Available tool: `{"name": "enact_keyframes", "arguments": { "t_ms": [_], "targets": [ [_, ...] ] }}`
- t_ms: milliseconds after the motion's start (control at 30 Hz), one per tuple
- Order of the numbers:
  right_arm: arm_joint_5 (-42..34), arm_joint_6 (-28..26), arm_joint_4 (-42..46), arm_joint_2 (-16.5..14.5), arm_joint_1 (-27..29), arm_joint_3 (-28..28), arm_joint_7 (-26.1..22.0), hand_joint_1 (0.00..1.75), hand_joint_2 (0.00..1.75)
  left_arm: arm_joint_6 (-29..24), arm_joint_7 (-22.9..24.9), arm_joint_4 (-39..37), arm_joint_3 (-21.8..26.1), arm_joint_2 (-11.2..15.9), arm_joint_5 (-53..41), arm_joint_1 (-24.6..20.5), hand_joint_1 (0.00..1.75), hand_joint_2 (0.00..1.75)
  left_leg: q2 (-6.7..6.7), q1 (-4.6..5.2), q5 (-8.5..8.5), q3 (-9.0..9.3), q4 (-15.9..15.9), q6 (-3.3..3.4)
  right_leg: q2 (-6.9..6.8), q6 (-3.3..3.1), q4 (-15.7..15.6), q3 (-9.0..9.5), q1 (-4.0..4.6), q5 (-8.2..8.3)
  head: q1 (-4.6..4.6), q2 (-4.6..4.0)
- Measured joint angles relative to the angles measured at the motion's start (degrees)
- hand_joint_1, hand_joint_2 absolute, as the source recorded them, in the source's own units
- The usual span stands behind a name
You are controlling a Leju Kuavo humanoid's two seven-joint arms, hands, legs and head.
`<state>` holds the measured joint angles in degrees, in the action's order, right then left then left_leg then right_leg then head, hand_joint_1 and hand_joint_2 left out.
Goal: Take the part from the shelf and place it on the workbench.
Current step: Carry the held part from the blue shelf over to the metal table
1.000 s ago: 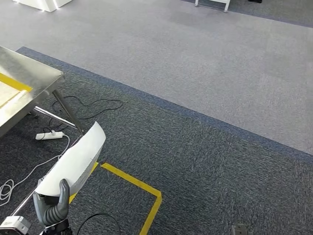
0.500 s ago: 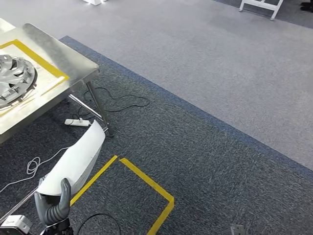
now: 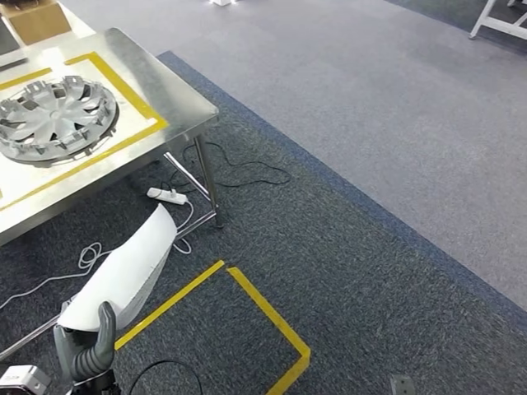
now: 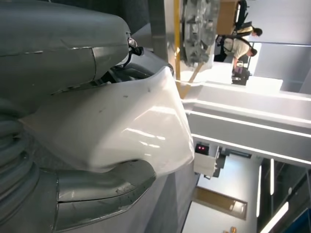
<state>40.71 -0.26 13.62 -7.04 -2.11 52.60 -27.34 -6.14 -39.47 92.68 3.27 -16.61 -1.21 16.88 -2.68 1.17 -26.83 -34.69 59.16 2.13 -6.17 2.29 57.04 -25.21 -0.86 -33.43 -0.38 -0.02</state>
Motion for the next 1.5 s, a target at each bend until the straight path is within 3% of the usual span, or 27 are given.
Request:
{"name": "enact_keyframes", "arguments": {
  "t_ms": [67,133,200,233,267,300,367,433,500,567,667,733,767,800,867,933,967,1033,1100,1167,1233,1267,1300,1367,1400,1467,1500],
  "targets": [
    [0.01,0.01,0.01,0.00,-0.24,-0.01,-0.03,0.00,1.75,-0.02,-0.01,0.14,0.00,-0.02,-0.02,0.05,1.75,1.75,1.35,-0.38,-0.41,0.93,-0.37,0.72,2.19,0.44,2.74,-0.98,-0.19,-0.95,0.12,0.00],
    [0.02,0.01,-0.01,-0.01,-0.29,-0.03,-0.05,0.00,1.75,-0.03,-0.02,0.25,-0.06,-0.12,-0.04,-0.06,1.75,1.75,2.58,-0.59,-0.83,1.72,-0.49,1.21,5.12,0.61,9.41,-5.10,-0.30,-3.31,0.33,-0.01],
    [0.03,0.00,-0.04,-0.01,0.00,-0.02,-0.03,0.00,1.75,-0.04,-0.02,0.25,-0.10,-0.19,-0.05,-0.04,1.75,1.75,4.18,-0.61,-1.43,2.35,-0.49,1.34,5.95,0.80,15.86,-10.31,-0.33,-5.50,0.46,-0.01],
    [0.03,-0.02,-0.04,0.00,0.17,-0.01,-0.03,0.00,1.75,-0.04,-0.02,0.25,-0.10,-0.20,-0.05,0.03,1.75,1.75,5.05,-0.64,-1.82,2.84,-0.48,1.28,6.04,0.87,16.98,-12.11,-0.32,-5.57,0.47,-0.01],
    [0.03,-0.03,-0.04,0.00,0.26,0.00,-0.02,0.00,1.75,-0.05,-0.02,0.25,-0.10,-0.20,-0.05,0.10,1.75,1.75,5.91,-0.69,-2.29,3.50,-0.47,1.16,6.14,0.91,15.92,-12.85,-0.32,-4.42,0.48,-0.01],
    [0.03,-0.04,-0.04,0.00,0.31,0.01,-0.02,0.00,1.75,-0.05,-0.01,0.25,-0.10,-0.20,-0.05,0.14,1.75,1.75,6.71,-0.78,-2.82,4.27,-0.47,0.96,6.44,0.96,13.15,-12.77,-0.35,-2.14,0.50,-0.01],
    [0.04,-0.03,-0.08,0.00,0.34,0.01,-0.02,0.00,1.75,-0.05,-0.01,0.25,-0.10,-0.20,-0.04,0.15,1.75,1.75,8.03,-0.92,-4.00,5.44,-0.35,0.42,8.42,1.01,6.14,-11.80,-0.61,3.56,0.58,-0.01],
    [0.09,-0.03,-0.15,0.00,0.41,0.05,0.00,0.00,1.75,-0.06,-0.01,0.25,-0.09,-0.21,0.03,0.13,1.75,1.75,9.17,-1.00,-4.84,5.87,-0.21,-0.22,9.77,0.38,2.79,-10.94,-0.62,5.95,0.68,-0.01],
    [0.20,-0.04,-0.18,-0.03,0.40,0.10,0.00,0.00,1.75,-0.07,0.00,0.27,-0.08,-0.20,0.13,0.12,1.75,1.75,9.83,-1.07,-5.17,6.19,-0.32,-0.76,8.78,-0.89,2.48,-10.09,-0.39,5.66,0.71,-0.01],
    [0.40,-0.04,-0.19,-0.12,0.29,0.15,-0.02,0.00,1.75,-0.07,-0.01,0.29,-0.08,-0.14,0.15,0.06,1.75,1.75,8.03,-1.01,-5.20,5.52,1.41,-1.30,7.61,-1.73,1.94,-9.10,-0.42,5.80,0.58,-0.01],
    [0.68,-0.05,-0.18,-0.17,0.25,0.21,-0.07,0.00,1.75,-0.16,-0.01,0.32,-0.08,-0.08,0.17,-0.18,1.75,1.75,3.93,-1.10,-7.41,-0.25,10.66,-2.16,5.77,-2.36,1.37,-7.38,-0.29,4.98,0.23,-0.01],
    [0.81,-0.07,-0.18,-0.17,0.29,0.23,-0.08,0.00,1.75,-0.34,-0.02,0.32,-0.05,-0.05,0.27,-0.09,1.75,1.75,3.35,-1.17,-9.70,-3.79,14.66,-2.32,4.49,-2.43,1.33,-6.19,-0.14,3.89,0.19,-0.01],
    [0.87,-0.06,-0.19,-0.17,0.30,0.25,-0.08,0.00,1.75,-0.43,-0.02,0.32,-0.04,-0.04,0.32,-0.04,1.75,1.75,3.26,-1.13,-9.35,-4.43,14.26,-2.18,3.87,-2.43,1.33,-5.45,-0.02,3.29,0.18,-0.01],
    [0.92,-0.05,-0.19,-0.18,0.27,0.25,-0.08,0.00,1.75,-0.46,-0.02,0.33,-0.03,-0.03,0.37,-0.01,1.75,1.75,3.07,-1.04,-7.61,-4.25,12.23,-1.88,3.30,-2.41,1.31,-4.66,0.11,2.71,0.17,-0.01],
    [0.97,-0.02,-0.22,-0.27,0.22,0.25,-0.08,0.00,1.75,-0.49,-0.02,0.39,-0.03,-0.03,0.40,-0.01,1.75,1.75,1.13,-0.32,-2.47,-2.65,5.98,-0.63,2.16,-2.25,1.25,-3.17,0.44,1.54,0.25,-0.01],
    [0.99,-0.04,-0.27,-0.37,0.20,0.25,-0.08,0.00,1.75,-0.48,-0.02,0.50,-0.03,-0.06,0.45,-0.04,1.75,1.75,-1.18,0.50,-0.35,-1.51,1.97,0.40,0.98,-1.80,1.15,-2.55,0.70,0.55,0.27,-0.01],
    [0.99,-0.05,-0.29,-0.40,0.19,0.26,-0.08,0.00,1.75,-0.48,-0.01,0.57,-0.02,-0.07,0.51,-0.01,1.75,1.75,-1.59,0.77,-0.48,-1.37,1.56,0.59,0.32,-1.51,0.99,-2.29,0.82,0.18,0.27,-0.01],
    [1.00,-0.09,-0.26,-0.39,0.03,0.28,-0.10,0.00,1.75,-0.45,-0.02,0.70,0.00,-0.08,0.56,0.14,1.75,1.75,-0.43,0.48,0.33,-0.87,0.64,0.67,-0.43,-0.96,0.61,-1.48,0.97,-0.47,0.16,-0.01],
    [1.02,-0.09,-0.23,-0.37,-0.17,0.28,-0.19,0.00,1.75,-0.43,-0.02,0.79,0.00,-0.12,0.65,0.15,1.75,1.75,0.95,-0.10,0.68,-0.25,-0.29,0.95,2.29,-0.51,2.59,-1.76,0.81,-2.23,0.23,-0.01],
    [1.06,-0.09,-0.24,-0.35,-0.15,0.27,-0.23,0.00,1.75,-0.41,-0.02,0.84,-0.04,-0.22,0.73,-0.02,1.75,1.75,2.32,-0.46,0.69,0.03,-0.57,1.20,5.50,-0.11,9.24,-5.48,0.43,-5.46,0.34,-0.01],
    [1.13,-0.14,-0.26,-0.34,0.08,0.27,-0.20,0.00,1.75,-0.40,-0.02,0.84,-0.05,-0.27,0.75,-0.05,1.75,1.75,4.01,-0.56,0.45,0.15,-0.56,1.28,6.06,0.34,15.68,-9.94,0.16,-6.94,0.32,-0.01],
    [1.17,-0.18,-0.26,-0.34,0.17,0.28,-0.20,0.00,1.75,-0.39,-0.02,0.84,-0.04,-0.27,0.80,-0.01,1.75,1.75,4.91,-0.62,0.30,0.33,-0.55,1.20,6.09,0.53,16.22,-11.07,0.06,-5.90,0.32,-0.01],
    [1.23,-0.22,-0.26,-0.33,0.19,0.30,-0.20,0.00,1.75,-0.38,-0.02,0.84,-0.03,-0.27,0.86,0.02,1.75,1.75,5.80,-0.73,0.12,0.60,-0.54,1.02,6.20,0.69,14.49,-11.08,-0.05,-3.74,0.33,-0.01],
    [1.32,-0.25,-0.27,-0.30,0.15,0.31,-0.21,0.00,1.75,-0.34,-0.02,0.84,-0.03,-0.27,0.98,0.02,1.75,1.75,7.39,-0.93,-0.34,1.18,-0.38,0.41,7.97,1.05,7.26,-8.97,-0.45,1.36,0.34,-0.01],
    [1.36,-0.25,-0.28,-0.29,0.13,0.31,-0.23,0.00,1.75,-0.34,-0.02,0.85,-0.03,-0.27,1.00,-0.02,1.75,1.75,8.14,-0.95,-0.54,1.22,-0.16,0.06,9.20,1.07,4.24,-7.79,-0.68,2.83,0.31,-0.01],
    [1.45,-0.24,-0.31,-0.28,0.16,0.31,-0.22,0.00,1.75,-0.33,-0.02,0.87,-0.02,-0.28,1.02,-0.05,1.75,1.75,9.42,-0.98,-0.58,0.94,0.06,-0.64,10.56,0.67,1.86,-6.66,-0.82,3.41,0.27,-0.01],
    [1.52,-0.24,-0.31,-0.28,0.15,0.32,-0.22,0.00,1.75,-0.33,-0.02,0.88,0.01,-0.27,1.01,0.00,1.75,1.75,10.04,-1.06,-0.47,0.76,0.04,-0.95,10.08,0.23,1.66,-6.42,-0.74,3.48,0.25,-0.01]
  ]
}}
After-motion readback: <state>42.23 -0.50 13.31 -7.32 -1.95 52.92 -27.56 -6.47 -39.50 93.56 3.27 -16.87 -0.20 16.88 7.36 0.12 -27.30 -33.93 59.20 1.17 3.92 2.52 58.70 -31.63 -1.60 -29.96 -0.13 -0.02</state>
